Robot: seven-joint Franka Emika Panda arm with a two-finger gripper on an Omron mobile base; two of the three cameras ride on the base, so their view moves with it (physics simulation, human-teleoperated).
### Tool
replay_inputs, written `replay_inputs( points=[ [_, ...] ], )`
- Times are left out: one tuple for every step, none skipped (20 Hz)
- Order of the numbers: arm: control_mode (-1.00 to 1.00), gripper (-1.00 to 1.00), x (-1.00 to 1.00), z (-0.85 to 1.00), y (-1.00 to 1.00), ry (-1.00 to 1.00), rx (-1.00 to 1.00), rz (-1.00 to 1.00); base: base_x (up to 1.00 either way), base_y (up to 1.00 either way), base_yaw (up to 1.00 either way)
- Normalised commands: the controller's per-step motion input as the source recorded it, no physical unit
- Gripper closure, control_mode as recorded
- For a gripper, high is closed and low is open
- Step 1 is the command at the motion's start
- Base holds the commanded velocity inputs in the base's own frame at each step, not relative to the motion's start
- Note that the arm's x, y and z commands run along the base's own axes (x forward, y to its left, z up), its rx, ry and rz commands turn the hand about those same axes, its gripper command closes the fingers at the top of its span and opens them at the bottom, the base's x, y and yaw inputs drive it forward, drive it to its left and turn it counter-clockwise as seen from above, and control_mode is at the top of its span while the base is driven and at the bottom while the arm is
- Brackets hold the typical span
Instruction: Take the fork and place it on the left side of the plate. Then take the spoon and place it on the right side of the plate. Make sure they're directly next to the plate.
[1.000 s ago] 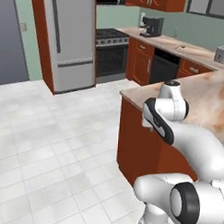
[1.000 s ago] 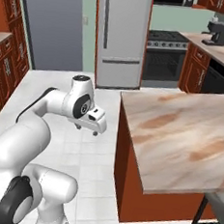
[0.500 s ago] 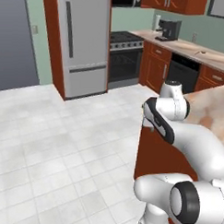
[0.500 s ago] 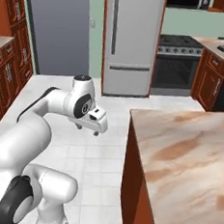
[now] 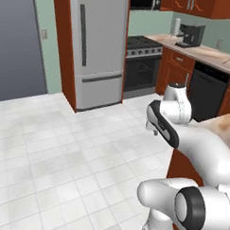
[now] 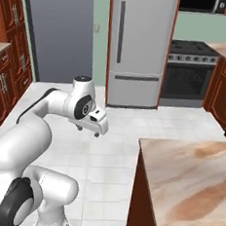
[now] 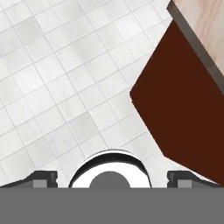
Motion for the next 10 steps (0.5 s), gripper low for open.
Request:
replay_inputs(
  points=[
    [1.00,-1.00,0.00,0.00,0.00,0.00,0.00,0.00,0.90,0.18,0.00],
    [1.00,-1.00,0.00,0.00,0.00,0.00,0.00,0.00,0.91,0.17,0.00],
    [1.00,-1.00,0.00,0.00,0.00,0.00,0.00,0.00,0.91,0.16,0.00],
    [1.00,-1.00,0.00,0.00,0.00,0.00,0.00,0.00,0.91,0.16,0.00],
    [1.00,-1.00,0.00,0.00,0.00,0.00,0.00,0.00,0.91,0.15,0.00],
    [1.00,-1.00,0.00,0.00,0.00,0.00,0.00,0.00,0.92,0.14,0.00],
    [1.00,-1.00,0.00,0.00,0.00,0.00,0.00,0.00,0.93,0.10,0.00],
    [1.00,-1.00,0.00,0.00,0.00,0.00,0.00,0.00,0.91,0.12,0.00],
    [1.00,-1.00,0.00,0.00,0.00,0.00,0.00,0.00,0.80,0.16,-0.18],
    [1.00,-1.00,0.00,0.00,0.00,0.00,0.00,0.00,0.76,0.21,-0.29]
  ],
)
